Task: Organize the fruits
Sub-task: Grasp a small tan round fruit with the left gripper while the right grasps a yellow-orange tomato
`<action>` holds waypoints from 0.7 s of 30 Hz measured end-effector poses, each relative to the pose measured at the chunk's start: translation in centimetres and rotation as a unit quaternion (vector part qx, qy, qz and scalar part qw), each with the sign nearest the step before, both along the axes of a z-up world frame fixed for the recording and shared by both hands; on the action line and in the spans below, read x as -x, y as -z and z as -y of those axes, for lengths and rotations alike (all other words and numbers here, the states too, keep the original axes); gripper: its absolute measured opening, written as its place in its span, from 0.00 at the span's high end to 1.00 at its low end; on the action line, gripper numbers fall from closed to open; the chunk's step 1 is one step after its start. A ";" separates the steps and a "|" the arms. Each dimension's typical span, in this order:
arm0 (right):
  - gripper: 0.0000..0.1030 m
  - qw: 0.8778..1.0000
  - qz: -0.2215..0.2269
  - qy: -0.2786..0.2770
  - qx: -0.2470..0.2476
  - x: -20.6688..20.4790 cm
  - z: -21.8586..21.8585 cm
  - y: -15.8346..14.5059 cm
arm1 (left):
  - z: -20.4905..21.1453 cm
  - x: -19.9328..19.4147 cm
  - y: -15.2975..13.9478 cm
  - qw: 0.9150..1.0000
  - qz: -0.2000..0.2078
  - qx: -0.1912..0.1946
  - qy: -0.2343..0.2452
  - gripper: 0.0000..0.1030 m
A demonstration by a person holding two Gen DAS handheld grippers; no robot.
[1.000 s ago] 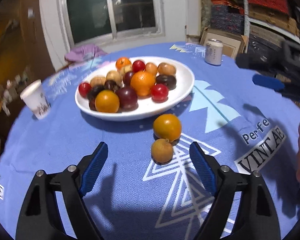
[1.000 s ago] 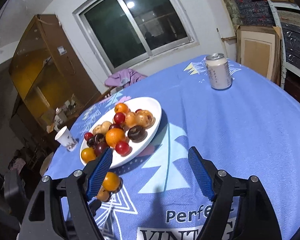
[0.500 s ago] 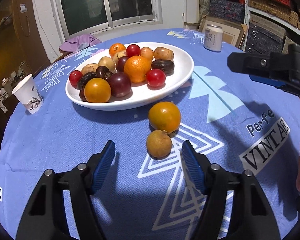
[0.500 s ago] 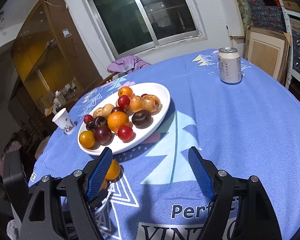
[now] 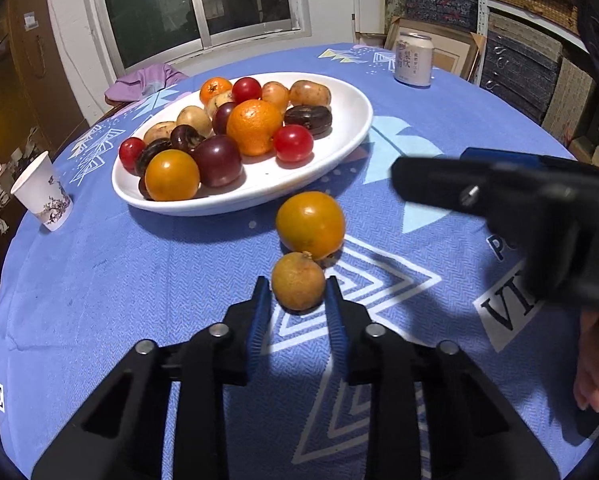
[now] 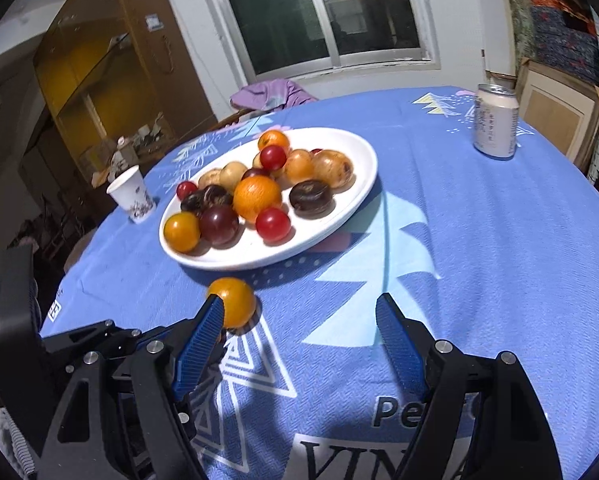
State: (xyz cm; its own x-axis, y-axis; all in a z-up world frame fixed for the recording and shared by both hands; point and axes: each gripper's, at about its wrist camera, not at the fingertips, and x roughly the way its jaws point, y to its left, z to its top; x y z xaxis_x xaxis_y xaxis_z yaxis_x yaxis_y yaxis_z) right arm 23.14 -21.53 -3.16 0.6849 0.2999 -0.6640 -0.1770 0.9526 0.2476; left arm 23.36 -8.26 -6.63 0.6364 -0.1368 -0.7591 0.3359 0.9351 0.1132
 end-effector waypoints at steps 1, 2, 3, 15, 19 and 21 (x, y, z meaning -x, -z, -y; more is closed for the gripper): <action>0.23 1.000 -0.001 -0.003 0.002 0.0 -0.2 0.0 | 0.0 0.0 0.0 1.000 0.000 0.000 0.000 0.74; 0.23 1.000 -0.002 -0.006 0.004 -0.1 -0.4 0.1 | 0.0 0.0 0.0 1.000 0.000 0.001 0.001 0.74; 0.23 1.000 -0.003 -0.009 0.006 -0.1 -0.6 0.2 | 0.0 0.1 0.0 1.000 0.000 0.002 0.001 0.74; 0.25 0.997 -0.015 -0.059 0.053 -0.5 -4.1 1.1 | -1.3 0.7 -0.8 1.000 0.018 0.008 -0.017 0.74; 0.38 0.994 -0.032 -0.081 0.071 -1.3 -5.6 1.8 | -1.2 0.4 -0.3 1.000 0.003 -0.002 -0.014 0.74; 0.47 0.993 -0.038 -0.083 0.074 -1.5 -6.0 2.0 | -1.2 0.4 -0.2 1.000 0.001 -0.001 -0.013 0.74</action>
State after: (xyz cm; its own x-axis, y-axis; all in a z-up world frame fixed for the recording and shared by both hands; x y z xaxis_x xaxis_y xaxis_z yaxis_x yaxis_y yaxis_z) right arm 24.66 -15.57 -5.15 0.5798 0.3005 -0.7573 -0.3213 0.9385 0.1264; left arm 22.96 -7.05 -6.43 0.6405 -0.1186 -0.7588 0.3116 0.9432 0.1156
